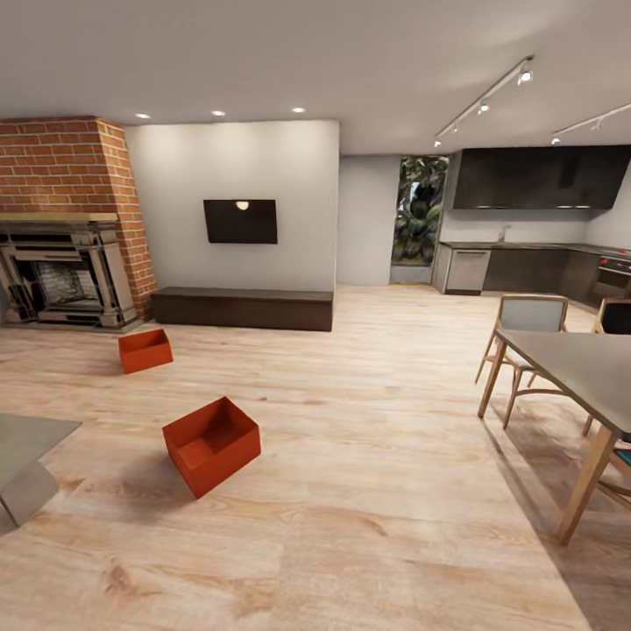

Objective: Move the two storage containers from the living room to the garage. In the garage, place one container on the floor and stack the other container on top of it (either order is fine).

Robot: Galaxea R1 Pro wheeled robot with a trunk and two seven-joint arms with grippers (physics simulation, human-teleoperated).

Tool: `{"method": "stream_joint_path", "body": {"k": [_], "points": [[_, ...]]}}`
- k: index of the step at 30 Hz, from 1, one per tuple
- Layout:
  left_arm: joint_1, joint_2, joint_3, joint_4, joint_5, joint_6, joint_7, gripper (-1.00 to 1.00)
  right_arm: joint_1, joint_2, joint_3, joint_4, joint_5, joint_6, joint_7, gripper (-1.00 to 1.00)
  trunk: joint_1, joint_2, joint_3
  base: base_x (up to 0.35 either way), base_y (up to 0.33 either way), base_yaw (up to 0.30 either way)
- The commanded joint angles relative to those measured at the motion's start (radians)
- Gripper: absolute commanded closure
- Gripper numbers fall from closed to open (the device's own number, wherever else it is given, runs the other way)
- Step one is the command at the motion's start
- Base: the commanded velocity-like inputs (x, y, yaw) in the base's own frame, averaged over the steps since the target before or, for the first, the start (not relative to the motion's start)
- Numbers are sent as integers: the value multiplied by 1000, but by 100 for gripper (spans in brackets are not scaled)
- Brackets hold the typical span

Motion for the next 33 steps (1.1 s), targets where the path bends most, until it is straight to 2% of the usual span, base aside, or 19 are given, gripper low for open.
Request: {"method": "stream_joint_path", "body": {"k": [1, 33], "points": [[1, 0, 1, -2, 7, -1, 1, -100, -1, 1, 8, 3, -8, -5, 0, -100, 1, 0, -1, 324, 0, 0], [1, 0, 3, -2, 10, -1, 1, -100, -1, 0, 8, 3, -8, -6, 0, -100, 1, 0, -1, 324, 0, 0]]}}
